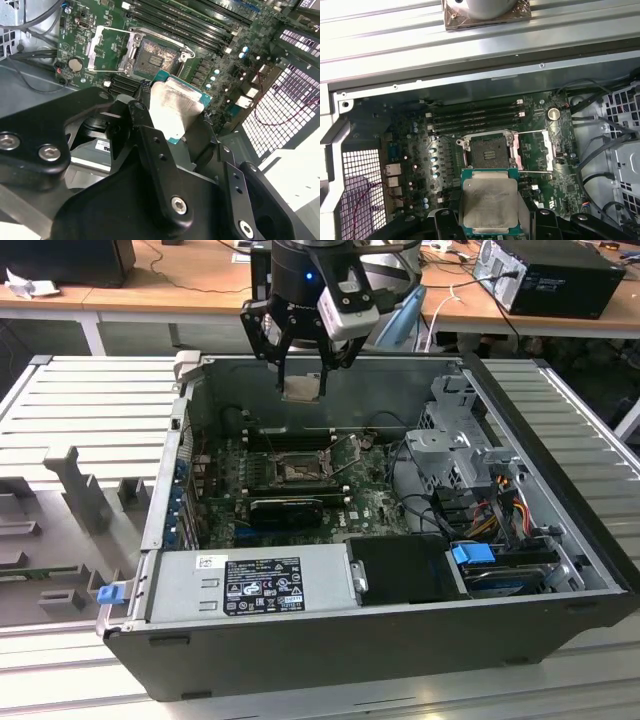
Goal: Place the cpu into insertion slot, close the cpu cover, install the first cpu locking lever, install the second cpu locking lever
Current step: 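Place the cpu into insertion slot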
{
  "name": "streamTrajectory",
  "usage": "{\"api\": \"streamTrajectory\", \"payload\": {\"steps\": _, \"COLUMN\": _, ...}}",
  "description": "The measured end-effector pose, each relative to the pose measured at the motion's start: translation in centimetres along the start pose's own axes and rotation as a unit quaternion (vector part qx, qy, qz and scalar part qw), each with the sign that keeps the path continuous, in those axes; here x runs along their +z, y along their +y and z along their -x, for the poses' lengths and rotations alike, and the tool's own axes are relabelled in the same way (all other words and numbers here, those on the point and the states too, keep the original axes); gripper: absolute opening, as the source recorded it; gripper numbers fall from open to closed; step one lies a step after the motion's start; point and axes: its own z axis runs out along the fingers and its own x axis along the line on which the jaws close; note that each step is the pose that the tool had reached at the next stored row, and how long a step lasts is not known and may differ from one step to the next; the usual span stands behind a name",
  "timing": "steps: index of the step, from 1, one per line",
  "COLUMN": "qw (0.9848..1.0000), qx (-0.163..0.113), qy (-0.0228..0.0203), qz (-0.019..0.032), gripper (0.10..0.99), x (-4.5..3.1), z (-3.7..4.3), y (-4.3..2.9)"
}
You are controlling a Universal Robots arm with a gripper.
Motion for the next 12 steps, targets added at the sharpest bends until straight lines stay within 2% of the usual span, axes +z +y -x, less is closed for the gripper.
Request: {"api": "streamTrajectory", "payload": {"steps": 12, "qw": 0.9998, "qx": 0.02, "qy": -0.0017, "qz": 0.0005, "gripper": 0.525, "x": 0.0, "z": 0.0, "y": 0.0}}
